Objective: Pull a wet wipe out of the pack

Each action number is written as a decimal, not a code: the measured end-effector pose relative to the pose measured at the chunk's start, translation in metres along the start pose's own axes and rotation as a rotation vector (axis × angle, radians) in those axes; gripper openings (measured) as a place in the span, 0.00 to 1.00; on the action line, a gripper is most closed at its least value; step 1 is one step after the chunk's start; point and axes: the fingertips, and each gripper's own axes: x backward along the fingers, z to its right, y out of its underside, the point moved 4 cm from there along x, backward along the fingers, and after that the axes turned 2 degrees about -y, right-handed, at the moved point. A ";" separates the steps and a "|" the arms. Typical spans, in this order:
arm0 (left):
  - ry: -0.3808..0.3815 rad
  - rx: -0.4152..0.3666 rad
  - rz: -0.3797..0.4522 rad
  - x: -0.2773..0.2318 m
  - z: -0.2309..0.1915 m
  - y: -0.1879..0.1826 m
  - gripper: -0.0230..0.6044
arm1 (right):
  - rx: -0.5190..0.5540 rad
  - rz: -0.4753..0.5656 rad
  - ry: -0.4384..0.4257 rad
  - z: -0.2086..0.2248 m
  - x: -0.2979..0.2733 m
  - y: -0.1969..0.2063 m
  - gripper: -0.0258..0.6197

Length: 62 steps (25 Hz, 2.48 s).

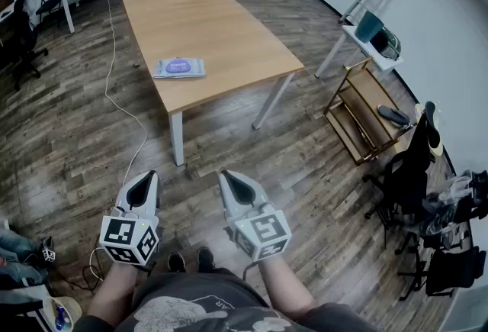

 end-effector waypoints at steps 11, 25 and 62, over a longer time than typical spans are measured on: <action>0.003 0.019 -0.010 0.004 -0.010 0.005 0.07 | 0.019 -0.021 0.007 -0.009 -0.004 0.005 0.03; 0.006 0.031 -0.006 0.014 -0.029 0.010 0.07 | 0.025 0.002 -0.003 -0.028 -0.008 0.002 0.03; -0.048 -0.063 -0.051 -0.081 -0.106 0.007 0.07 | 0.105 0.010 -0.058 0.016 -0.136 0.002 0.03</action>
